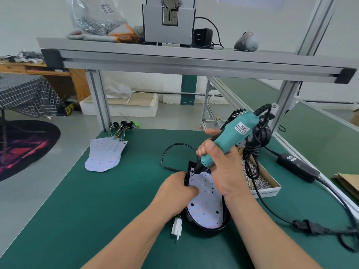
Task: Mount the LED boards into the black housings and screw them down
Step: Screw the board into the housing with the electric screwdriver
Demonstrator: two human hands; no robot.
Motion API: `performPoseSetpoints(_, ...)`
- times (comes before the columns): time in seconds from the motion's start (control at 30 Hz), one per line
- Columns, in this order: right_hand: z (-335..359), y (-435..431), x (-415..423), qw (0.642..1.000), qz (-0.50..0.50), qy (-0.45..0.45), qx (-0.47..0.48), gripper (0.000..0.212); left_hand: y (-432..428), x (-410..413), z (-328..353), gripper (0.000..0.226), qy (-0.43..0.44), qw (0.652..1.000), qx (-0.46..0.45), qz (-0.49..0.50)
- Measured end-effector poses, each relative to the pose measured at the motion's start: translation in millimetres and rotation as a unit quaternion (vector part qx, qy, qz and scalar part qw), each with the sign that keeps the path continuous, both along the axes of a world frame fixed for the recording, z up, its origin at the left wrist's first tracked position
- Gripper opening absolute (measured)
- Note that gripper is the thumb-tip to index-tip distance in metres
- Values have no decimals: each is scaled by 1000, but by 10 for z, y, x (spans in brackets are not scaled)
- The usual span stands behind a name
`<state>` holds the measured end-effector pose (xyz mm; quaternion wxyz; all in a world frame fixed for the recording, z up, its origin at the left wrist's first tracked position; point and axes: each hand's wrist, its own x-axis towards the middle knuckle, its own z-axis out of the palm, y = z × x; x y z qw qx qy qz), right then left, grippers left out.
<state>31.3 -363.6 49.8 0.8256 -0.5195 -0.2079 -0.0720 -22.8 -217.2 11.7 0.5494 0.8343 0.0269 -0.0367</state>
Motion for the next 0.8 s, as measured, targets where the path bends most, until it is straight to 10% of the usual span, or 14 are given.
performPoseSetpoints(0.8, 312, -26, -293, 996, -91, 1, 4, 25, -2, -22, 22, 18, 5, 1000, 10, -12)
